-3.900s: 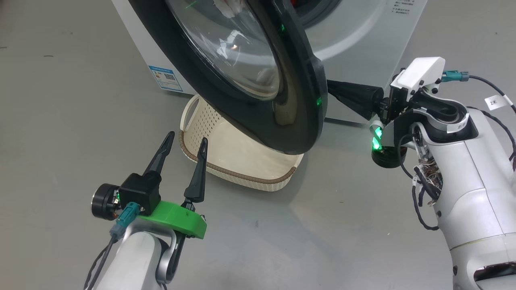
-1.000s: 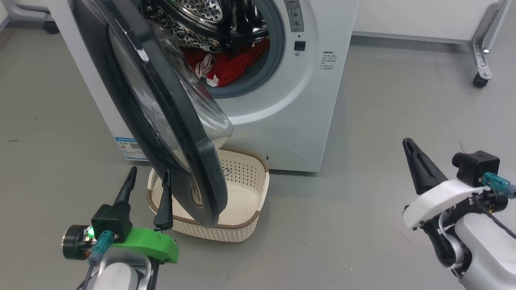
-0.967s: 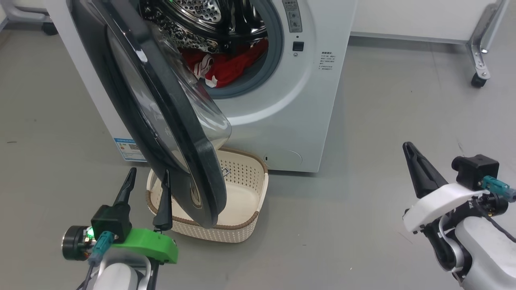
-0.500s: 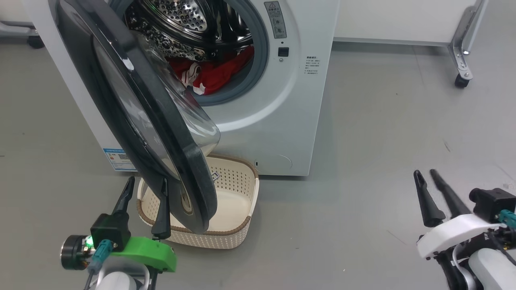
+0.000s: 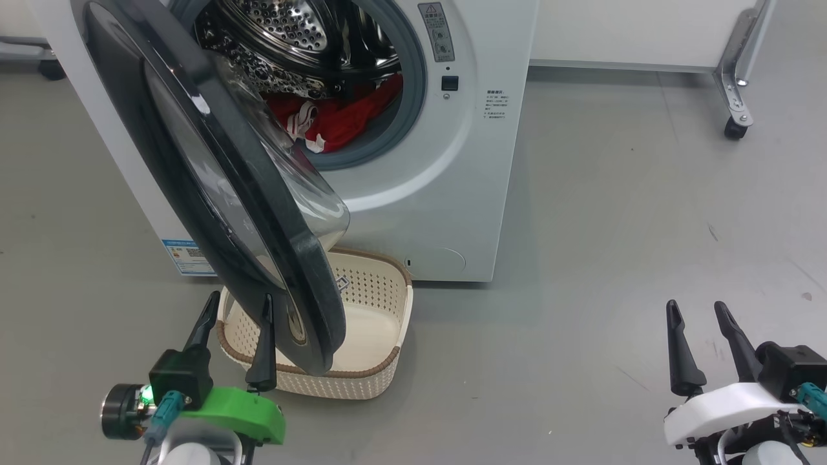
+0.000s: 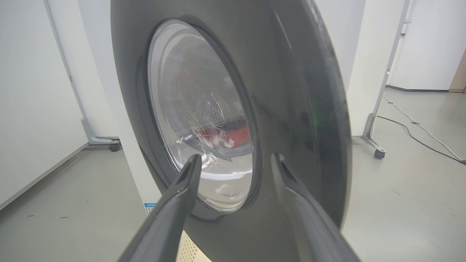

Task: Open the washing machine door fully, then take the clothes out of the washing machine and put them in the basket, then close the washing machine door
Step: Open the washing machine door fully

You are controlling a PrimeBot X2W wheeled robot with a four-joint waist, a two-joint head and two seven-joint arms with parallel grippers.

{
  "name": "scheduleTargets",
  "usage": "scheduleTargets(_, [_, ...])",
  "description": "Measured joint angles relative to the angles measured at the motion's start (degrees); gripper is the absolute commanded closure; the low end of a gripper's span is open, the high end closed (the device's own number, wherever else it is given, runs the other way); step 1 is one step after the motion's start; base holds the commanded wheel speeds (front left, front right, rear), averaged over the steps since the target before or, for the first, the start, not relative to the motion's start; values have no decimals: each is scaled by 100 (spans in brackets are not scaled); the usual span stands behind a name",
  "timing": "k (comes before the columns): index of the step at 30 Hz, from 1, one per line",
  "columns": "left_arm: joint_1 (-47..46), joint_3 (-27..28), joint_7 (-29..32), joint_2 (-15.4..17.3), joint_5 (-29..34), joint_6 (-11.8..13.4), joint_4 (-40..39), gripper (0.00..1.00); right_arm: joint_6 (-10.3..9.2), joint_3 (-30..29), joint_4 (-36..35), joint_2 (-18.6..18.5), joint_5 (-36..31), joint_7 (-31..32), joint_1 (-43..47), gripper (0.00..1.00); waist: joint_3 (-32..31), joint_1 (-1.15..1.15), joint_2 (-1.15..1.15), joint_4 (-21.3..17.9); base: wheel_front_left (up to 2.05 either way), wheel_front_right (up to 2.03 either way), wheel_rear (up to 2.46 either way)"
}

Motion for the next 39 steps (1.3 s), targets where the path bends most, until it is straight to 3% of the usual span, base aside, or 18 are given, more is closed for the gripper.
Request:
scheduleTargets(15, [30,4,0,0,35,-20,7,0,0,-348,-431,390,-475,0,474,0,23,0,0,31,0,0,0])
scheduleTargets(39, [32,10,0,0,38,-49,55,0,0,-385,-753,545,-900,0,789,0,36,0,0,22,0,0,0])
